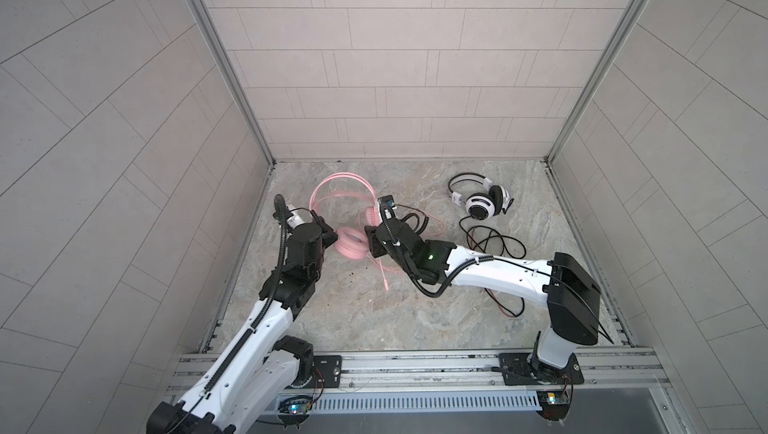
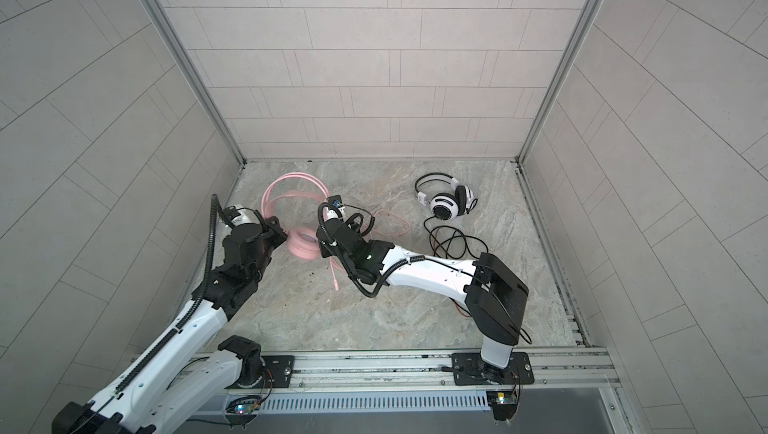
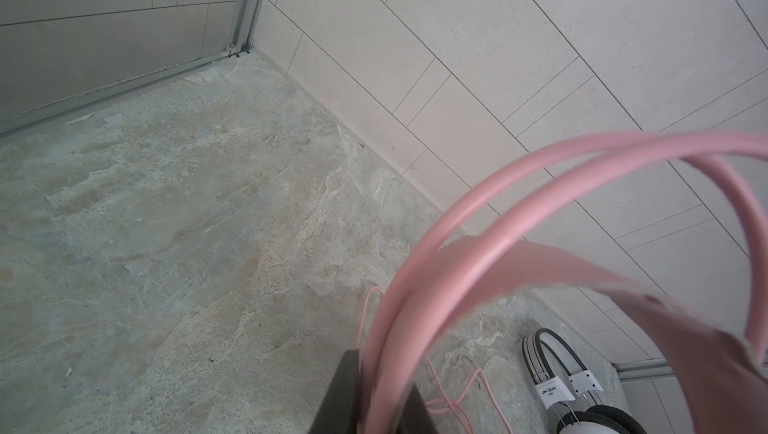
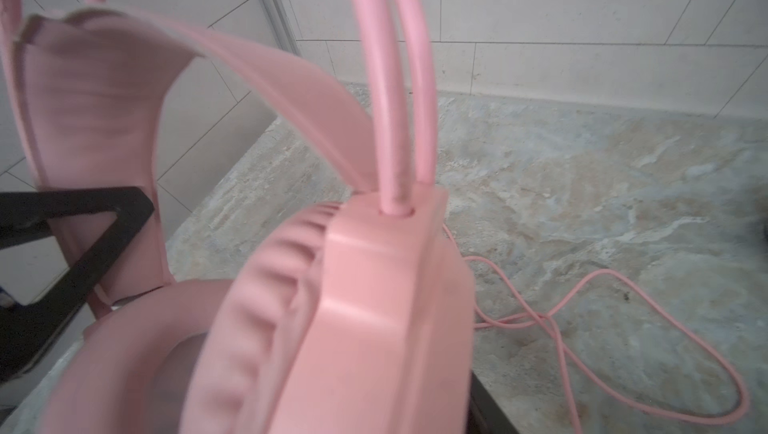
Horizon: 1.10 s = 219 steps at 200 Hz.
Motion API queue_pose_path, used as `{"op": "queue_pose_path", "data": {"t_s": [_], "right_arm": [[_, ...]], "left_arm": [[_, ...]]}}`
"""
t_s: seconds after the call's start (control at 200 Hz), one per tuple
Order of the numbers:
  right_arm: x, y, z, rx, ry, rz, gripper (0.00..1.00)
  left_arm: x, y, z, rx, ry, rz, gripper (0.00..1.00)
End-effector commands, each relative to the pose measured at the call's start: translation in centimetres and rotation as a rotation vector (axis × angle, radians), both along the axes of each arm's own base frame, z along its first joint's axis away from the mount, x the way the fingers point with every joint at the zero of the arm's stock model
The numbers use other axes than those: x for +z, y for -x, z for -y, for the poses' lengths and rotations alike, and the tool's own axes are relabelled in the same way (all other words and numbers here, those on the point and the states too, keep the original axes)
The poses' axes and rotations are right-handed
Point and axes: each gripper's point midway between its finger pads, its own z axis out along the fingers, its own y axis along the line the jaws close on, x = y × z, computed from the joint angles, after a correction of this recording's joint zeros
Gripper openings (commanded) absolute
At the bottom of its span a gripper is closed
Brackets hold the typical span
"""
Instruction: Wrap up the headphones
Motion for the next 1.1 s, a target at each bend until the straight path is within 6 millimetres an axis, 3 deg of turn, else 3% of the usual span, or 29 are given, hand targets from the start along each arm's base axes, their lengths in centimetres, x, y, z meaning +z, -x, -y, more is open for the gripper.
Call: {"op": "queue_pose_path", "data": {"t_s": [0.0, 0.085, 0.21, 0.335, 0.465, 0.635, 0.716, 0.981, 1.091], "right_arm": [[2.2, 0.2, -0.7, 0.034, -0.044, 0.075, 0.41], [2.1, 0.1, -0.5, 0.045, 0.010, 0.099, 0.30], [1.6, -1.1, 1.3, 0.021, 0.113, 0.102, 0.23], [0.4, -2.8, 3.7, -0.019, 0.130, 0.048, 0.23], [-1.1, -4.4, 7.0, -0.048, 0.214, -0.027, 0.24], [-3.1, -5.1, 9.6, 0.027, 0.379, -0.165, 0.24], [-3.1, -4.8, 10.7, 0.038, 0.467, -0.179, 0.24], [-1.9, -3.2, 11.7, 0.134, 0.575, -0.185, 0.23], [-1.2, -2.5, 11.1, 0.181, 0.548, -0.179, 0.23]], "left_arm": [[1.7, -1.2, 1.6, -0.061, 0.015, 0.083, 0.44], [1.2, -1.7, 2.5, -0.106, -0.001, 0.058, 0.60], [1.1, -2.3, 4.2, -0.222, -0.129, 0.024, 0.81], [1.5, -3.2, 6.5, -0.379, -0.244, 0.029, 0.91], [2.0, -3.2, 9.0, -0.558, -0.345, -0.045, 0.95], [3.0, -2.5, 9.5, -0.654, -0.480, -0.129, 0.96], [3.3, -2.1, 9.8, -0.703, -0.511, -0.139, 0.96], [2.2, -1.8, 10.4, -0.776, -0.541, -0.233, 0.96], [1.5, -2.2, 10.6, -0.782, -0.546, -0.256, 0.96]]}}
